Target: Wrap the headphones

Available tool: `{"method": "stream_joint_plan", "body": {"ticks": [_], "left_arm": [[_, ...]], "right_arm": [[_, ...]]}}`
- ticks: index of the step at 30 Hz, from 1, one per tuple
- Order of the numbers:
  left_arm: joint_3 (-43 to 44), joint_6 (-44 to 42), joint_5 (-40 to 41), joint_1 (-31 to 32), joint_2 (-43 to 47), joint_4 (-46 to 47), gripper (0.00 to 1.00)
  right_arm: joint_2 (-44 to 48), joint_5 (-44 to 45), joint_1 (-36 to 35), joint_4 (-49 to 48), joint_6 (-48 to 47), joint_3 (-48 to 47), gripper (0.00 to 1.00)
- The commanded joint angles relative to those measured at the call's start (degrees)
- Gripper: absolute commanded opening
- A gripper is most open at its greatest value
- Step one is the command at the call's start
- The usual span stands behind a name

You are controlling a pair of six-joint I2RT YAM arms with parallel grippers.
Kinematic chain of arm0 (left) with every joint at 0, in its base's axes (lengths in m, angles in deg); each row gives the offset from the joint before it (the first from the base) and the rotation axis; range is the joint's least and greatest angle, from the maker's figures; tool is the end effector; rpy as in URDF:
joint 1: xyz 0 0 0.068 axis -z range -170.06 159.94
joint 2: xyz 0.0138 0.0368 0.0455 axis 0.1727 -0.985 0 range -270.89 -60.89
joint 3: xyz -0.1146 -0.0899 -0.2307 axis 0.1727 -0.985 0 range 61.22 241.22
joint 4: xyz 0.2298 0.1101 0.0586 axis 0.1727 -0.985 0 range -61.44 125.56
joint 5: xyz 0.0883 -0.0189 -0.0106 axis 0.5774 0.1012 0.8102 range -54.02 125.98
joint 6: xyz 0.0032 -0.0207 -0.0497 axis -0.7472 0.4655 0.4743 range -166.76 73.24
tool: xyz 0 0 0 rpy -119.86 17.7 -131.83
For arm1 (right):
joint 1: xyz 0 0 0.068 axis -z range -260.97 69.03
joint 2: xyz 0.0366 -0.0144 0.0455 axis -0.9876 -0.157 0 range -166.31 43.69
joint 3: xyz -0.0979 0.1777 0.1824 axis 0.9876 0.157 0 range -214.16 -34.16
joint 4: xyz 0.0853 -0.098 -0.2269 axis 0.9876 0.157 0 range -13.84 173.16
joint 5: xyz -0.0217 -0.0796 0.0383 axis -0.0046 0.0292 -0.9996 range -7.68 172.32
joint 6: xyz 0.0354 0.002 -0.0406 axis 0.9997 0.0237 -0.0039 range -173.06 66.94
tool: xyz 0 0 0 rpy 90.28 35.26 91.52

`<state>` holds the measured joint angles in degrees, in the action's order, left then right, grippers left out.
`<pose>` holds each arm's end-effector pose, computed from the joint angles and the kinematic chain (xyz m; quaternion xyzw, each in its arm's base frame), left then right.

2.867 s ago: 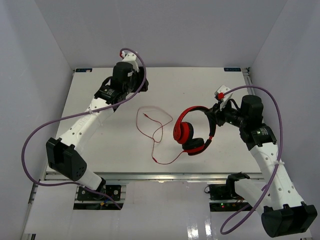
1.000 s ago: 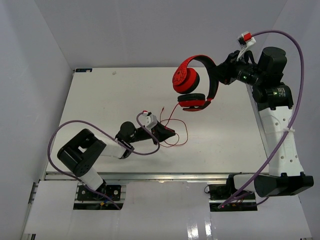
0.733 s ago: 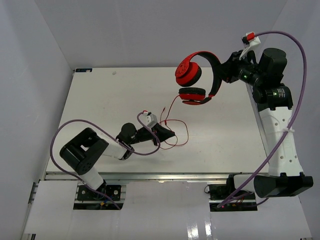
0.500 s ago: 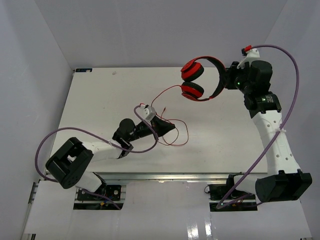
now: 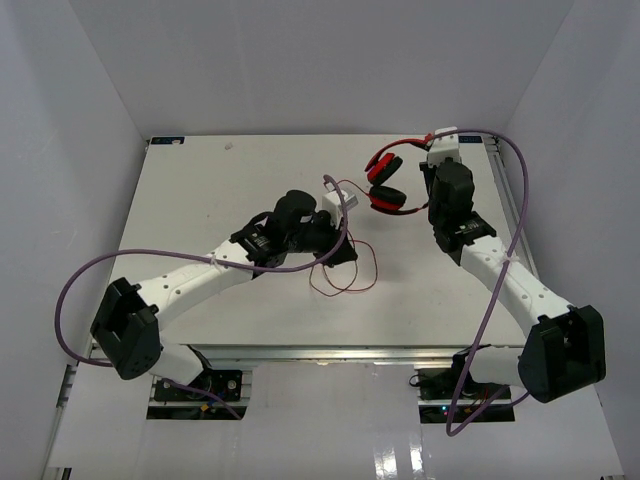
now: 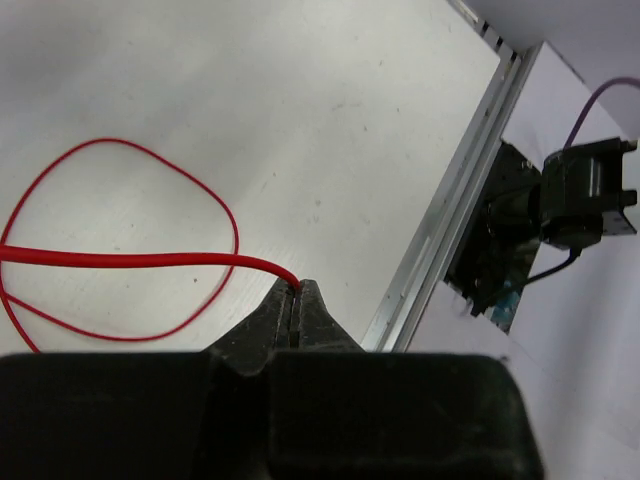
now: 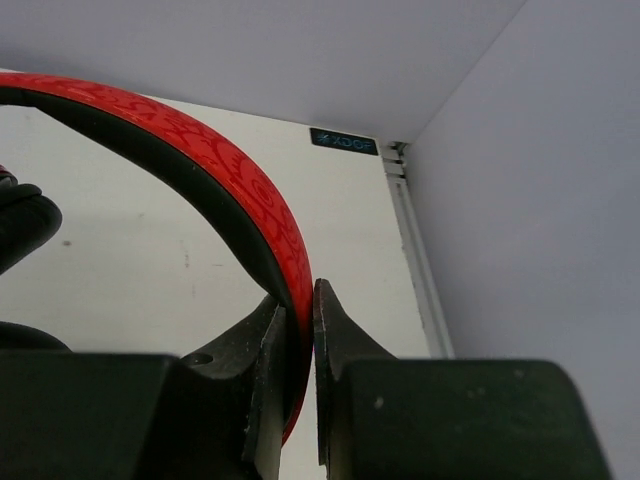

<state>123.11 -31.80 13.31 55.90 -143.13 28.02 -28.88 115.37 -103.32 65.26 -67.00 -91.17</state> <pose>0.2190 -0.2463 0.2961 0.3222 0.7823 -0.4016 0.3506 0.2817 0.0948 0.3490 -0.0363 0.7299 -0.1609 0.6633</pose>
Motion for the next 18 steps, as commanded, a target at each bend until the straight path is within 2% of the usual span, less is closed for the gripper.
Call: {"method": "stream_joint_plan", "body": {"ticks": [1, 5, 11, 15, 18], "left_arm": [[7.5, -4.1, 1.7, 1.6, 1.9, -22.8, 0.0], [14.4, -7.2, 9.7, 3.5, -0.8, -35.4, 0.0], [28.9, -13.9, 21.3, 9.3, -6.7, -48.2, 0.0], [36.4, -18.9, 29.0, 14.1, -9.9, -53.1, 0.0], [38.5, -22.9, 30.7, 19.6, -9.0, -53.2, 0.0]], "right_arm": [[0.9, 5.5, 0.2, -21.3, -11.2, 2.9, 0.08], [1.6, 2.7, 0.2, -24.0, -16.3, 6.0, 0.08], [0.2, 1.6, 0.1, -27.1, -19.0, 6.9, 0.08], [-3.2, 3.7, 0.2, -32.2, -20.3, 4.1, 0.08], [-5.6, 3.4, 0.0, -31.1, -17.3, 0.7, 0.08]]}}
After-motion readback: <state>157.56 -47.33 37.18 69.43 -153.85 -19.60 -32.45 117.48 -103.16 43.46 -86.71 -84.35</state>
